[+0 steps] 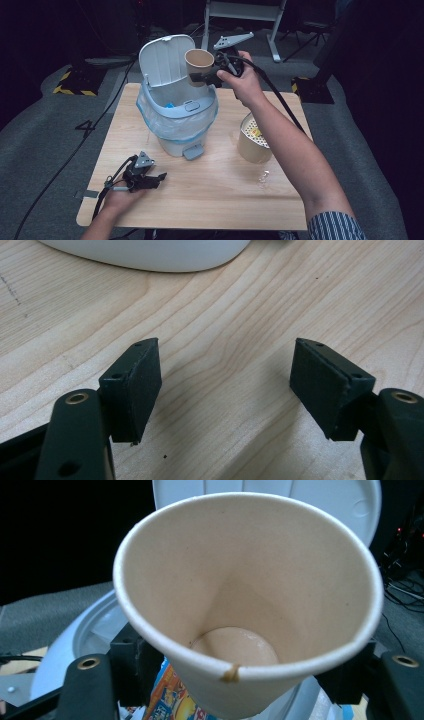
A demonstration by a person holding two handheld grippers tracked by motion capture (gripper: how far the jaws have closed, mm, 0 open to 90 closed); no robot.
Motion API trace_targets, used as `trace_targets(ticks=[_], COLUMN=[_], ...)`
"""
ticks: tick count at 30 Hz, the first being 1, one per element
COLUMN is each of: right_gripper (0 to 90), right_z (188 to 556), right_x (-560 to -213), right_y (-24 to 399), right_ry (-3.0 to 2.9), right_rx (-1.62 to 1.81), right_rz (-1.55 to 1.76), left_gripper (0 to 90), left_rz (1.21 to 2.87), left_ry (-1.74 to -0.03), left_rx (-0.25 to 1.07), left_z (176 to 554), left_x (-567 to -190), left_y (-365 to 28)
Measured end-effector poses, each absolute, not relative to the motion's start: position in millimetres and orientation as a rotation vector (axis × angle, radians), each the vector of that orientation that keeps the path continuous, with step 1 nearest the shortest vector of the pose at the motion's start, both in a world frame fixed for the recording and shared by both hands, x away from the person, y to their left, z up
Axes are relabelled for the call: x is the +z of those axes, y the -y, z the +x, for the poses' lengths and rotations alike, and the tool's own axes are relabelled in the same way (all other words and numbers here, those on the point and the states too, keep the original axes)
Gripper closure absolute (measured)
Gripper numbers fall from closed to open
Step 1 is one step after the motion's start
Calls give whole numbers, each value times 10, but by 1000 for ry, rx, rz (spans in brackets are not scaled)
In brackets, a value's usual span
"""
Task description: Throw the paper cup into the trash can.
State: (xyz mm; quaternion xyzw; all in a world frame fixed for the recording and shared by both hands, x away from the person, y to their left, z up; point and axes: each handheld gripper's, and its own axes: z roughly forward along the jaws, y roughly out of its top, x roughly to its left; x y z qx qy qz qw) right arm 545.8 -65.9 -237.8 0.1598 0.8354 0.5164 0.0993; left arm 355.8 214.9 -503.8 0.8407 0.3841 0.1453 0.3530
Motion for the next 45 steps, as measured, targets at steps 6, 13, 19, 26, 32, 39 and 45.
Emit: trace_targets(ticks=[6,13,19,26,32,39,45], right_gripper=[302,300,298,184,147,167,197], right_z=[5483,5476,5476,5447,5390,5297,5232], right_x=[-2434,-2514,-2549,-2600,-2468,-2312,-2248], right_y=[542,419,371,319,426,635,999], right_ry=[-2507,-2547,-2573,-2543,-2503,-2479,-2463], right_rx=[1483,1430,1385,1393,1408,1423,1414], right_rz=[471,467,469,435,391,371,451], left_gripper=[292,292,292,296,296,296,295], left_rz=[2173,2173,2173,2173,2172,2172,2173], left_ry=[-995,-995,-995,-996,-997,-997,-1000], left_rx=[376,376,376,379,377,379,386], left_z=[3560,3560,3560,3560,3560,3560,3552], left_x=[-5038,-5038,-5038,-5037,-5038,-5038,-5037], left_y=[-2149,-2149,-2149,-2151,-2151,-2151,-2154])
